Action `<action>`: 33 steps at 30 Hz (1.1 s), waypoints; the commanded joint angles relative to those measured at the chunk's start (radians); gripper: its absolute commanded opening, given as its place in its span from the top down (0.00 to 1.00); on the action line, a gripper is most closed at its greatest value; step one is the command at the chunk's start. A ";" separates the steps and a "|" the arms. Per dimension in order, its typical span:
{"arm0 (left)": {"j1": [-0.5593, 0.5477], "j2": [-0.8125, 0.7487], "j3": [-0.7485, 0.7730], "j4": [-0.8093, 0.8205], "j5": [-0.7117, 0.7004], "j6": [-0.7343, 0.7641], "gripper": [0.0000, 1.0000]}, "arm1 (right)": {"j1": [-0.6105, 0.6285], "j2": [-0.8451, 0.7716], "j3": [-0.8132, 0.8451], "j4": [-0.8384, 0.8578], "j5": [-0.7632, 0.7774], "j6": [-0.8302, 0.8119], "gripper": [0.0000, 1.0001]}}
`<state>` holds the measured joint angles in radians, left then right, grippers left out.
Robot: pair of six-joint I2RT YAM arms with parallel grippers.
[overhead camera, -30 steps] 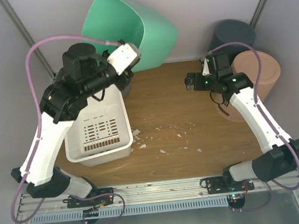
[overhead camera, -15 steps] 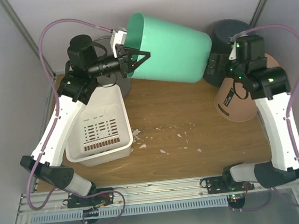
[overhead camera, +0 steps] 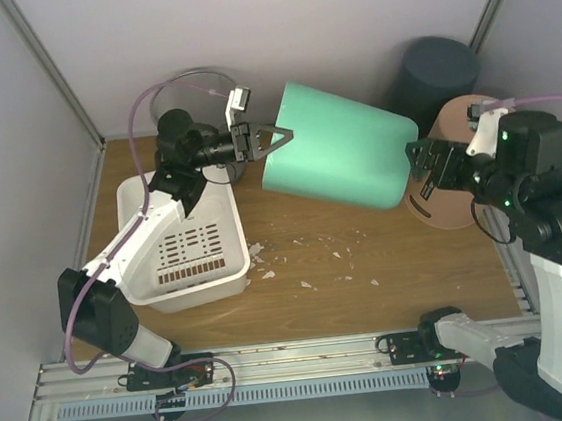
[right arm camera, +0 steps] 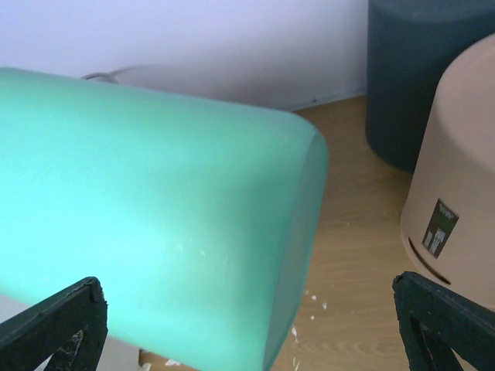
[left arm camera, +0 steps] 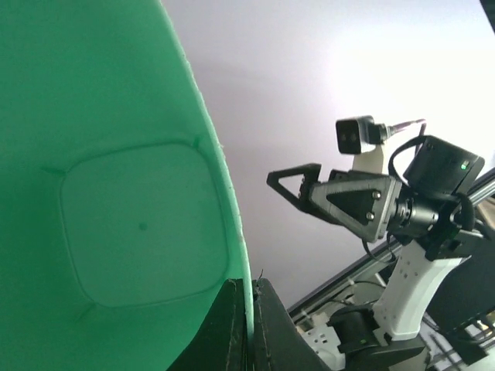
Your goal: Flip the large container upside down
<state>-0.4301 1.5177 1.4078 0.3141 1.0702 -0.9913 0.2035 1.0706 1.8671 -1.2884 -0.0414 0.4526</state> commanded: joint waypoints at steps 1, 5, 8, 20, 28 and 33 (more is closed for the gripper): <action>0.004 -0.012 -0.092 0.456 -0.013 -0.236 1.00 | -0.001 -0.047 -0.078 -0.037 -0.064 0.048 0.00; 0.002 0.032 -0.136 0.546 -0.039 -0.275 1.00 | -0.002 -0.082 -0.140 -0.038 -0.079 0.084 0.00; -0.003 0.077 -0.179 0.687 -0.050 -0.363 1.00 | -0.001 -0.105 -0.182 -0.037 -0.080 0.111 0.00; -0.037 0.242 -0.188 0.877 -0.029 -0.521 1.00 | -0.001 -0.159 -0.269 0.003 -0.032 0.215 0.00; -0.081 0.044 -0.254 0.525 0.021 -0.283 1.00 | -0.001 -0.125 -0.288 -0.037 -0.089 0.135 0.00; 0.040 -0.010 -0.239 0.427 0.026 -0.228 1.00 | -0.001 -0.193 -0.365 -0.037 -0.218 0.071 0.00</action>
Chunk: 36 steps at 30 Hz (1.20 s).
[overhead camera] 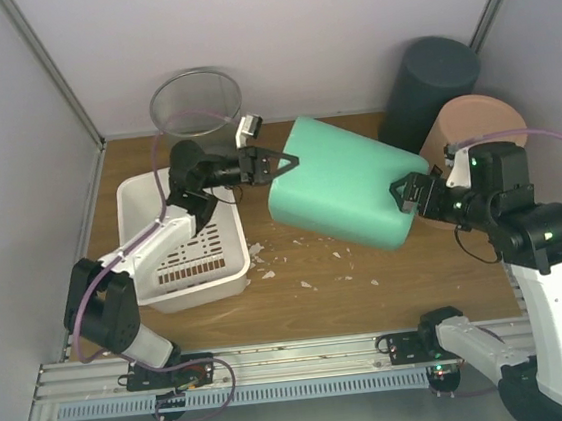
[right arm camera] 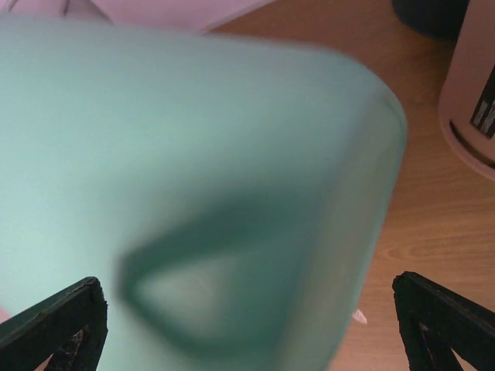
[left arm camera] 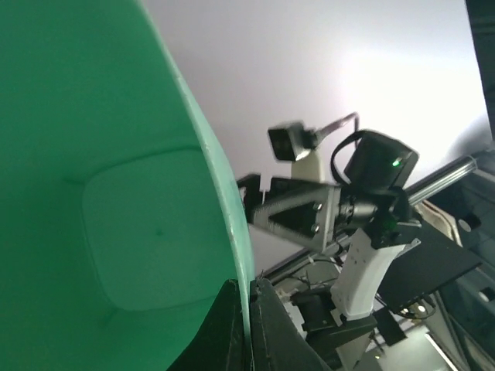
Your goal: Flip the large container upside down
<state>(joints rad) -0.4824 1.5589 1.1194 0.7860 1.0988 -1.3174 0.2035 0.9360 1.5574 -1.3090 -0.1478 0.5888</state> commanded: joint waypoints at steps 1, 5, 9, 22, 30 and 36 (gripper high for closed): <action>0.117 -0.048 0.081 -0.079 0.004 0.118 1.00 | -0.001 -0.076 -0.080 -0.016 -0.131 -0.073 0.00; 0.189 -0.023 0.281 -0.384 -0.018 0.378 1.00 | -0.001 -0.118 -0.147 -0.009 -0.230 -0.103 0.00; 0.253 0.004 0.454 -0.537 -0.093 0.529 1.00 | -0.002 -0.159 -0.263 0.081 -0.390 -0.124 0.00; 0.445 0.054 0.870 -0.471 -0.147 0.334 1.00 | 0.384 0.072 -0.670 0.631 -0.394 -0.069 0.00; 0.559 0.122 1.045 -0.462 -0.152 0.205 1.00 | 0.539 0.461 -0.543 0.724 -0.329 -0.133 0.00; 0.584 0.102 1.052 -0.443 -0.168 0.189 1.00 | 0.577 0.602 -0.597 0.985 -0.404 -0.051 0.00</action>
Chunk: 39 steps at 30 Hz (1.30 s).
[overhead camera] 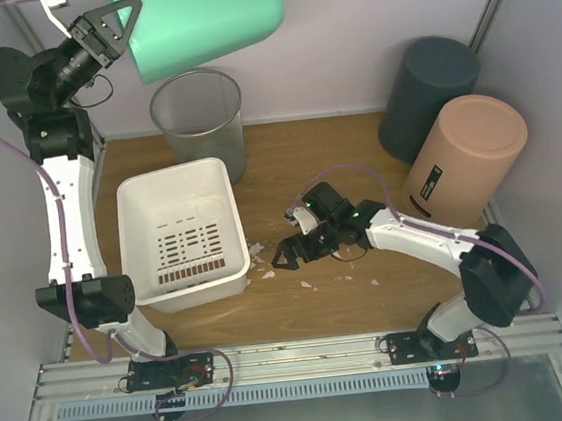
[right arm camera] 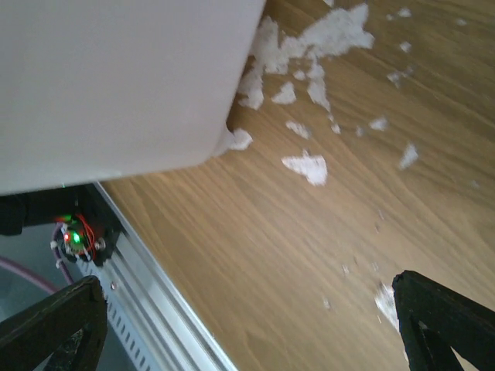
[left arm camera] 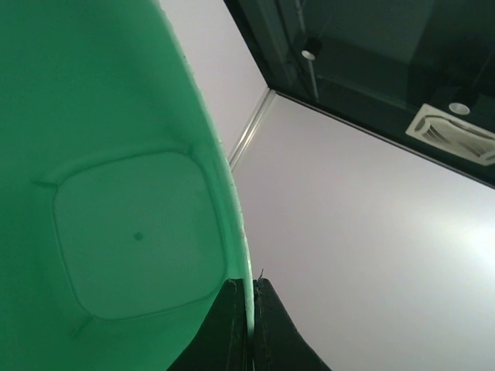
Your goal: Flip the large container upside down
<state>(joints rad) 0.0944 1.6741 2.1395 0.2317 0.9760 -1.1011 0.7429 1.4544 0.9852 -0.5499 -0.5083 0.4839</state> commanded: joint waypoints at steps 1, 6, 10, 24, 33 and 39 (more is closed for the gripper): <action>0.008 -0.014 0.029 0.113 -0.047 -0.030 1.00 | 0.046 0.113 -0.035 0.287 -0.057 0.085 0.00; 0.025 -0.024 0.025 0.127 -0.045 -0.047 1.00 | 0.115 0.298 -0.011 0.538 -0.111 0.195 0.00; 0.049 -0.030 0.028 0.143 -0.047 -0.056 1.00 | 0.173 0.405 0.075 0.560 -0.106 0.231 0.00; 0.057 -0.026 -0.012 0.174 -0.051 -0.103 1.00 | 0.199 0.717 0.474 0.572 -0.136 0.201 0.00; 0.056 -0.041 -0.077 0.198 -0.042 -0.112 1.00 | 0.201 0.943 0.802 0.491 -0.171 0.181 0.00; 0.032 -0.050 -0.156 0.246 -0.018 -0.142 1.00 | 0.197 1.014 0.968 0.346 -0.127 0.142 0.00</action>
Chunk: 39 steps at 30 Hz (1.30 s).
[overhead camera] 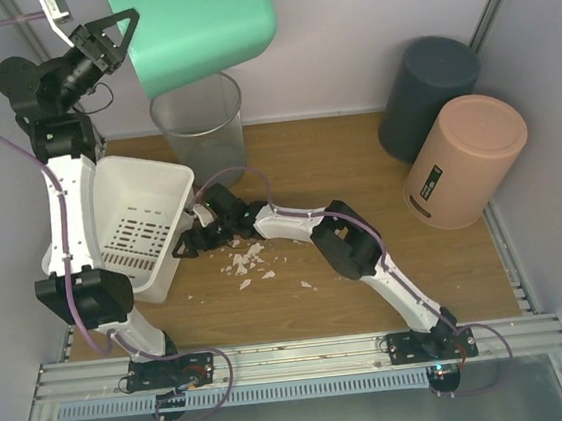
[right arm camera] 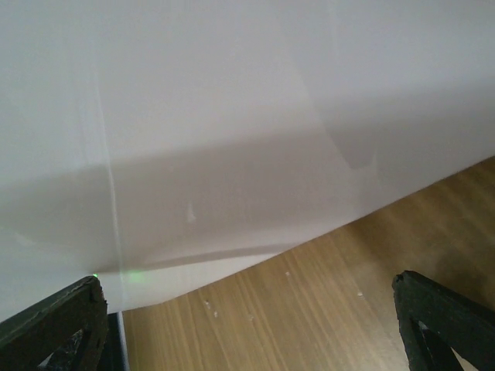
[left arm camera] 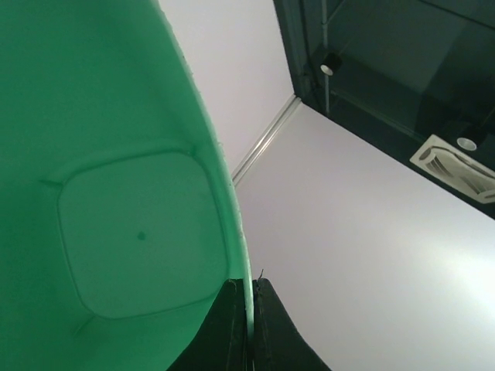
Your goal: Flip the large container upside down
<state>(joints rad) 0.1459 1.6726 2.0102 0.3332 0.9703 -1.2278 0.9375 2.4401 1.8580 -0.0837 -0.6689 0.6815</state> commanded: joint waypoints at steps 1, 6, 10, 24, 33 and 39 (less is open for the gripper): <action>-0.030 -0.051 -0.038 0.147 -0.007 -0.015 1.00 | 0.001 0.000 0.070 -0.165 0.070 -0.081 0.00; -0.091 -0.054 -0.171 0.291 0.029 -0.100 1.00 | -0.057 -0.378 -0.313 -0.255 0.256 -0.092 0.00; -0.126 -0.018 -0.198 0.350 0.034 -0.125 1.00 | -0.092 -0.734 -0.528 -0.442 0.430 -0.055 0.00; -0.337 0.003 -0.446 0.481 0.056 -0.193 1.00 | -0.103 -1.546 -0.392 -0.982 0.857 0.143 0.00; -0.473 0.018 -0.593 0.505 0.038 -0.127 1.00 | -0.102 -1.559 -0.354 -1.159 1.062 0.239 0.00; -0.531 0.035 -0.673 0.478 0.025 -0.051 1.00 | -0.104 -1.524 -0.333 -1.188 1.195 0.308 0.00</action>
<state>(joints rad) -0.3607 1.7046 1.3705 0.7082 1.0401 -1.3575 0.8318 0.9085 1.5181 -1.2259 0.3862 0.9257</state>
